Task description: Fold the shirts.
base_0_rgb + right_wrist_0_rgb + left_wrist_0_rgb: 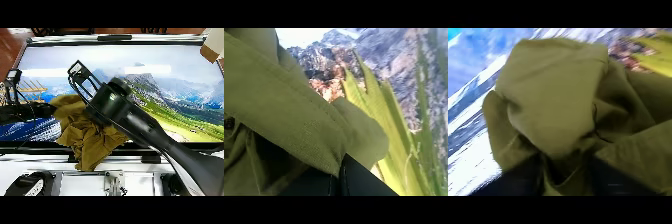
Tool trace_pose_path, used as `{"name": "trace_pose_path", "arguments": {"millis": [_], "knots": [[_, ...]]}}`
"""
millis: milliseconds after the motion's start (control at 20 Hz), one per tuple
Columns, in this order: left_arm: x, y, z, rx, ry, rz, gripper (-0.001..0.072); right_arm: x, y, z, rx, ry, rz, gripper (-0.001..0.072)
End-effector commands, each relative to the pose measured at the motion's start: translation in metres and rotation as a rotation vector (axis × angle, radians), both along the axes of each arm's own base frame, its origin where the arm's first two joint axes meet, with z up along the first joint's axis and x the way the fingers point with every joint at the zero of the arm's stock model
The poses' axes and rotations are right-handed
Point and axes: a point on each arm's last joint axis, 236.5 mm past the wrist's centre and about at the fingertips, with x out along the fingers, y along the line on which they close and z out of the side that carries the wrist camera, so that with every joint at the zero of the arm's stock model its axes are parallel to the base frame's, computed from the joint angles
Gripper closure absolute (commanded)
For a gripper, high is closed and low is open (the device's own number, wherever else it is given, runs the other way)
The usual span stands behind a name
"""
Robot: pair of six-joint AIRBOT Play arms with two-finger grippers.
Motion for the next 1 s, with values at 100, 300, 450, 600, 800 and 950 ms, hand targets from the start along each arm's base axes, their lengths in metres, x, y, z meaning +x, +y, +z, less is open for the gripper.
{"name": "trace_pose_path", "arguments": {"millis": [100,300,450,600,800,950], "knots": [[0.031,0.048,-0.009,0.322,-0.155,-0.053,-0.0006,0.021,0.01,-0.047,0.003,0.107,0.009,0.0645],[0.014,0.02,-0.029,0.357,-0.11,-0.282,-0.0006,0.034,-0.003,-0.047,0.009,0.108,-0.033,0.0645],[-0.013,-0.035,-0.053,0.238,-0.041,-0.432,-0.0006,0.042,-0.007,-0.046,0.027,0.102,-0.062,0.0645],[-0.021,-0.076,-0.073,0.235,-0.07,-0.536,-0.0006,0.046,-0.008,-0.045,0.034,0.092,-0.068,0.0645],[0.0,-0.103,-0.093,0.198,-0.114,-0.494,-0.0006,0.046,-0.009,-0.045,0.031,0.091,-0.069,0.0644],[0.019,-0.106,-0.106,0.196,-0.127,-0.453,-0.0006,0.046,-0.009,-0.045,0.029,0.089,-0.07,0.0644]]}}
